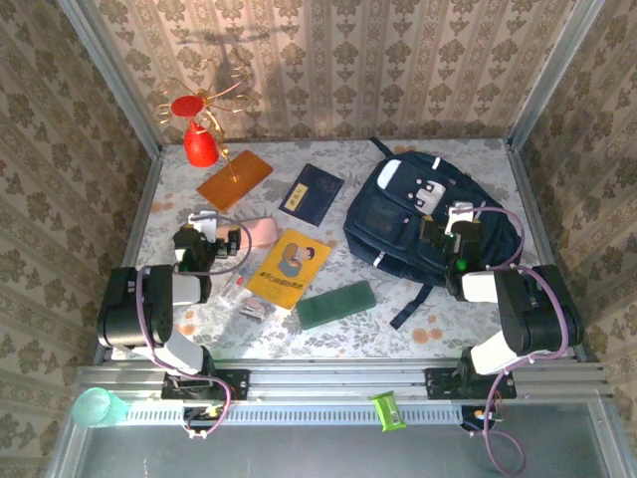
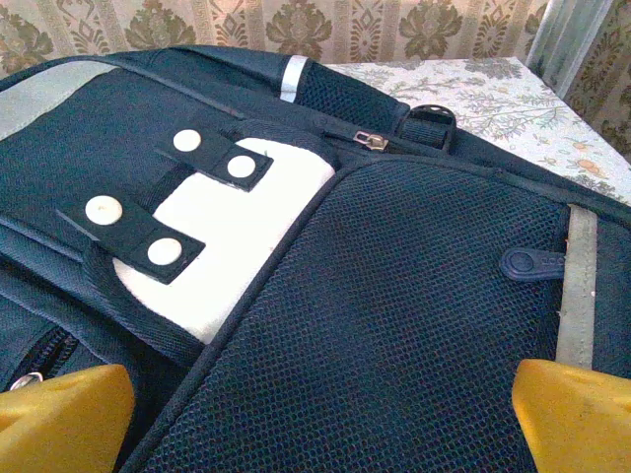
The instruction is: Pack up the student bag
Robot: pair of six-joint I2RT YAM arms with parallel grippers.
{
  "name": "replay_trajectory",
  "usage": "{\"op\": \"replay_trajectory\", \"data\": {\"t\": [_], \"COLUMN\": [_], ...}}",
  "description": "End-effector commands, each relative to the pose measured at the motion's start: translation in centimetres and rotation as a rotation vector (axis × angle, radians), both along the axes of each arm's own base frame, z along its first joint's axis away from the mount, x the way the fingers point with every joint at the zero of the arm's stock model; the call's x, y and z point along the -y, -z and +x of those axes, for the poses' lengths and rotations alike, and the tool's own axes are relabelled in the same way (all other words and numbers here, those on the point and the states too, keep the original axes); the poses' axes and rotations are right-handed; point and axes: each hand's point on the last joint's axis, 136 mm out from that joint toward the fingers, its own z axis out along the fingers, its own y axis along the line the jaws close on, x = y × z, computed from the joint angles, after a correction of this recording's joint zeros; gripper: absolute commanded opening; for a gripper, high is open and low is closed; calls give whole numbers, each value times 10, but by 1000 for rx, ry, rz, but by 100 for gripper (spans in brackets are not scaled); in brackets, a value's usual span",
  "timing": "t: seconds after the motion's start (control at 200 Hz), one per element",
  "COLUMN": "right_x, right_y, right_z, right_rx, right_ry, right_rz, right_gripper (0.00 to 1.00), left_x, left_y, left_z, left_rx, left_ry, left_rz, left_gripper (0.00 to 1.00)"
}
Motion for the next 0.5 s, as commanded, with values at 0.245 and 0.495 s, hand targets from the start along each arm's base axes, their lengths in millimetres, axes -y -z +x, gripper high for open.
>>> {"op": "replay_trajectory", "data": {"t": [0.245,0.495], "right_x": [-4,-4], "right_y": [-1,-1], "right_z": [2,2], "right_rx": [11,12], "right_ry": [-20,-21], "right_rz": [3,6], "right_gripper": [100,100], "left_x": [0,-10], "left_y": [-10,-9], "left_z": [5,7], "left_rx": [29,14], "left_ry": [1,-60], "left_rz": [-2,-5], "left_gripper": [100,100]}}
